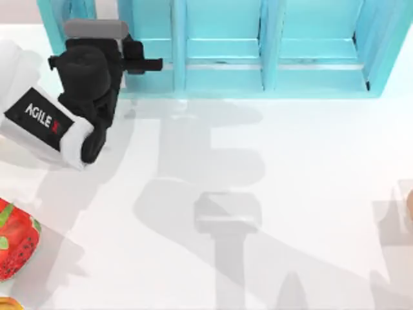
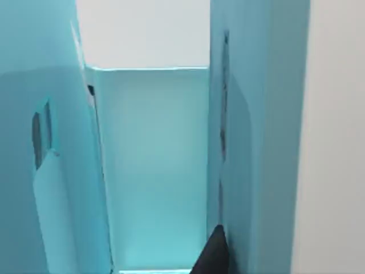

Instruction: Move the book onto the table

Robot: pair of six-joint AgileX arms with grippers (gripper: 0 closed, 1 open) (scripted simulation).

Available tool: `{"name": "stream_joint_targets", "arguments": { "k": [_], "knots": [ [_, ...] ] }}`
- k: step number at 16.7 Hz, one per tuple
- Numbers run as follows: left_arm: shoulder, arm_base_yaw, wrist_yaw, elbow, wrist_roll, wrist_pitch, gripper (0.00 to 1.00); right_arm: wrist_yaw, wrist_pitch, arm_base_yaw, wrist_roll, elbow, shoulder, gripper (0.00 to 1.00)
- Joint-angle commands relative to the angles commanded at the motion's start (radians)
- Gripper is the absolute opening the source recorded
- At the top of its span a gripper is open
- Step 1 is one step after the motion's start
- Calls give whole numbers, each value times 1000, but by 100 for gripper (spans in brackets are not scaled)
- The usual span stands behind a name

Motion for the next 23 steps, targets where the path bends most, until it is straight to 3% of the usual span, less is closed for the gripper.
{"name": "stream_joint_targets", "arguments": {
  "k": [18,23],
  "knots": [
    [-939,-129,-149,-404,3,-473,0,0,0,0,0,0,0,100],
    [-1053,-163,-179,-469,4,-543,0,0,0,0,0,0,0,100]
  ]
}}
